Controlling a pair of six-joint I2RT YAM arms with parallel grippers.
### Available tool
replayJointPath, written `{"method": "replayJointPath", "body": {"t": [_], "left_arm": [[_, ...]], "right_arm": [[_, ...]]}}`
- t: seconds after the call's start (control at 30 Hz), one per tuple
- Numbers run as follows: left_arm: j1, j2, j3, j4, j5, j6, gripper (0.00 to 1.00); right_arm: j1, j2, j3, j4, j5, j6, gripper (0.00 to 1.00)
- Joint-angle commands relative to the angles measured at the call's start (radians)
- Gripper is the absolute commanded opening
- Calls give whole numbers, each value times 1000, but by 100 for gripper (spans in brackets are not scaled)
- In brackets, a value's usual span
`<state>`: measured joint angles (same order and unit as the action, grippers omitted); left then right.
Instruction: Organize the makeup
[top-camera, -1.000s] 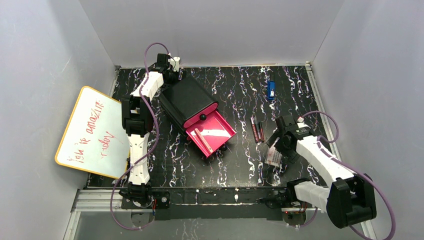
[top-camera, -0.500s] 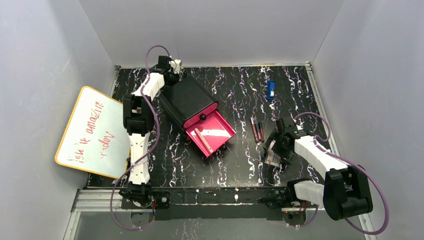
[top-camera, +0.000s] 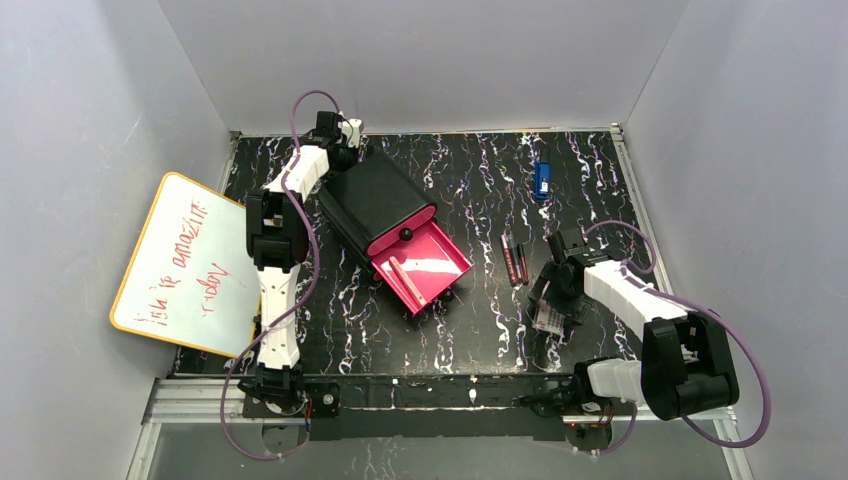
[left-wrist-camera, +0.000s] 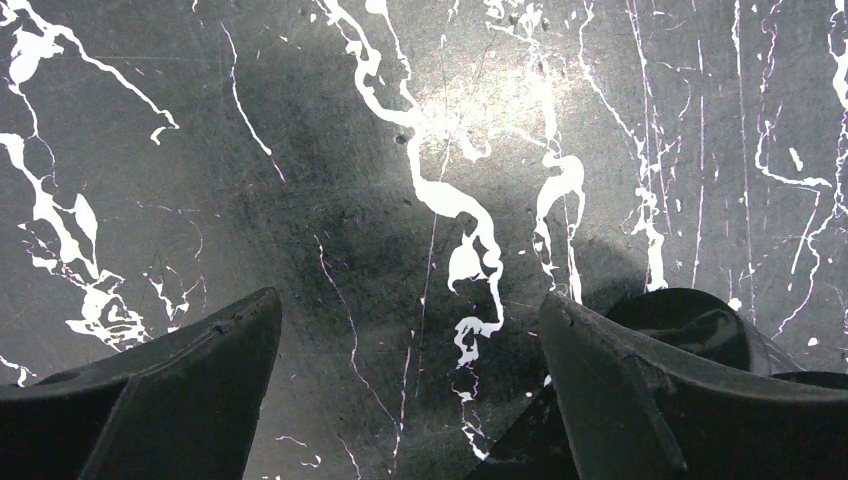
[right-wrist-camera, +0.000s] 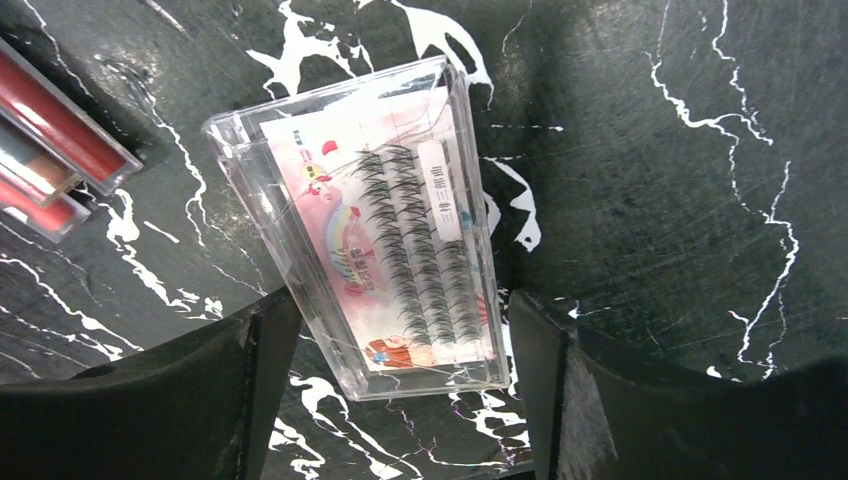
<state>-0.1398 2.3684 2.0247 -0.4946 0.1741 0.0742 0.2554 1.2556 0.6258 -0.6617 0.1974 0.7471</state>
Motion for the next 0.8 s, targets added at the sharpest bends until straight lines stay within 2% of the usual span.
{"method": "replayJointPath", "body": {"t": [0.0,0.5,0.77], "left_arm": [[-20,1,23,-41,36,3,99],[-20,-4,22,-41,41,3,98],[-20,-3,25,-42,42,1,98]], "right_arm": [[-4,35,-5,77,37,-14,81],[-2,17,40,42,73,-31,79],[22,-13,134,-25,105,-52,78]]}}
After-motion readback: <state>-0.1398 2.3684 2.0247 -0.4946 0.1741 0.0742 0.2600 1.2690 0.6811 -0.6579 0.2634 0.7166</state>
